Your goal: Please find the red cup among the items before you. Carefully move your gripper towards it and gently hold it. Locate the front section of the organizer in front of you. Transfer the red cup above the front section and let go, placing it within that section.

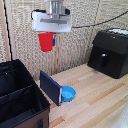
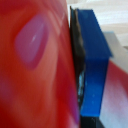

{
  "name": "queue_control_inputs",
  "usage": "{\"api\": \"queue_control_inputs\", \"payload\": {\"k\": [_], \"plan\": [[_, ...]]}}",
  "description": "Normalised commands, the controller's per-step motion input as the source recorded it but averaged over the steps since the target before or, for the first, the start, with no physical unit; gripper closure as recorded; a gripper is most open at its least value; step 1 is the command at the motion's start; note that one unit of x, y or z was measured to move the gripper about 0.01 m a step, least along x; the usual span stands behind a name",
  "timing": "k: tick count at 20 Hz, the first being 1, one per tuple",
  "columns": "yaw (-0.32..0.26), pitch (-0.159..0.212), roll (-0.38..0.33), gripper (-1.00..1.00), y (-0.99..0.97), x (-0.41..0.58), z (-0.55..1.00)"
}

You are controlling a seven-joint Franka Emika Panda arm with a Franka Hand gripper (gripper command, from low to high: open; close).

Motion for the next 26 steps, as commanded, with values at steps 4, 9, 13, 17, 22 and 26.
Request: {"api": "queue_control_inputs", "payload": {"k": [4, 9, 13, 17, 22, 26], "plan": [[0.0, 0.0, 0.0, 1.0, 0.86, -0.346, 0.37], [0.0, 0.0, -0.002, 1.0, 0.85, -0.362, 0.09], [0.013, 0.012, -0.029, 1.0, 0.83, -0.311, -0.33], [0.038, 0.036, -0.027, 1.0, 0.77, -0.299, -0.43], [0.015, 0.005, -0.091, 1.0, 0.71, -0.126, -0.56], [0.011, -0.052, -0.195, 1.0, 0.54, -0.015, -0.58]]}}
